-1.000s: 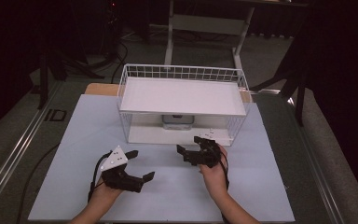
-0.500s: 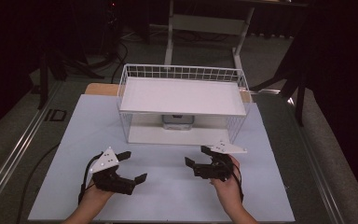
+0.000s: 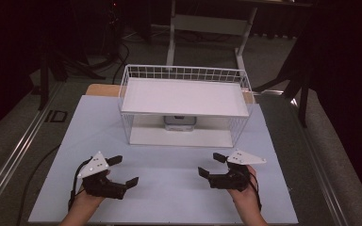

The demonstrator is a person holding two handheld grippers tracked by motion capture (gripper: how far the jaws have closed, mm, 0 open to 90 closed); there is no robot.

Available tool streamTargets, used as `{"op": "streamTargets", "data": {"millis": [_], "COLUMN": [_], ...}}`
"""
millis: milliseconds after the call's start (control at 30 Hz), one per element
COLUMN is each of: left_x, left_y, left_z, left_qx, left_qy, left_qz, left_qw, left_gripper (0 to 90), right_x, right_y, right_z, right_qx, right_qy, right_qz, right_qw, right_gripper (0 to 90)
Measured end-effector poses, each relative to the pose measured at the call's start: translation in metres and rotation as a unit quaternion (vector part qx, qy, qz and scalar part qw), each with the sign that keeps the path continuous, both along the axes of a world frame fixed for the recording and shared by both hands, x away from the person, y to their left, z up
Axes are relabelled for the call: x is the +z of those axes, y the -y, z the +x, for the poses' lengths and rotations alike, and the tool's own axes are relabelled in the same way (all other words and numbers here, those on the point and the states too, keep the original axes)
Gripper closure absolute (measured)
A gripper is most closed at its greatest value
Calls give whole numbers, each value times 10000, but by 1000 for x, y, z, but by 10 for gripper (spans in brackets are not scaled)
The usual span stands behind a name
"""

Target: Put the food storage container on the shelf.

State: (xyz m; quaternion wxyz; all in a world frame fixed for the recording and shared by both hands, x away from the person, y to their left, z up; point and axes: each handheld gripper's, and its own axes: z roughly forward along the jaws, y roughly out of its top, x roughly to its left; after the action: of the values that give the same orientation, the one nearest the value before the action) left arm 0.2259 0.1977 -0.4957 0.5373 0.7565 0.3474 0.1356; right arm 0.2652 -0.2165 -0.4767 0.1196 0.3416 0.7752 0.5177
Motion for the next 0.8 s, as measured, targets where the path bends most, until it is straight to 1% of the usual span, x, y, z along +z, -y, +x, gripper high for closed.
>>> {"op": "streamTargets", "data": {"millis": [33,100,167,233,300,333,367,433,467,533,633,700,733,767,800], "left_x": [-1,-3,-4,-4,-5,-5,-7,-8,-9,-11,-12,-13,-13,-14,-15], "left_y": [-2,-5,-7,-9,-10,-10,-10,-10,-9,-9,-8,-7,-6,-6,-5], "left_z": [-1,-2,-4,-7,-10,-10,-10,-11,-11,-11,-10,-10,-10,-10,-9], "left_qx": [8,34,62,81,75,75,71,79,71,51,28,8,1,-29,-52], "left_qy": [-36,-62,-64,-35,25,25,28,17,-11,-21,3,14,27,27,6], "left_qz": [-3,-17,-32,-58,-140,-140,-164,-191,-200,-222,-204,-193,-199,-219,-225], "left_qw": [10000,10000,10000,9999,9999,9999,9998,9998,9998,9997,9998,9998,9998,9998,9997], "left_gripper": [24,24,24,24,24,24,24,24,24,24,24,24,24,24,24], "right_x": [-1,-2,-3,-4,-5,-5,-8,-8,-10,-10,-13,-14,-15,-15,-16], "right_y": [4,5,11,16,21,21,26,27,31,33,41,43,44,45,49], "right_z": [-3,-4,-8,-11,-13,-13,-14,-14,-15,-15,-14,-14,-13,-13,-12], "right_qx": [26,54,132,195,233,233,223,210,176,150,73,64,31,0,-46], "right_qy": [7,13,7,7,28,28,-16,-28,-51,-31,15,31,48,51,-1], "right_qz": [-71,-92,-69,60,72,72,85,43,8,-2,92,98,49,56,133], "right_qw": [10000,9999,9999,9998,9997,9997,9997,9998,9998,9999,9999,9999,10000,10000,9999], "right_gripper": [160,160,160,160,160,160,160,160,160,160,160,160,160,160,160]}}
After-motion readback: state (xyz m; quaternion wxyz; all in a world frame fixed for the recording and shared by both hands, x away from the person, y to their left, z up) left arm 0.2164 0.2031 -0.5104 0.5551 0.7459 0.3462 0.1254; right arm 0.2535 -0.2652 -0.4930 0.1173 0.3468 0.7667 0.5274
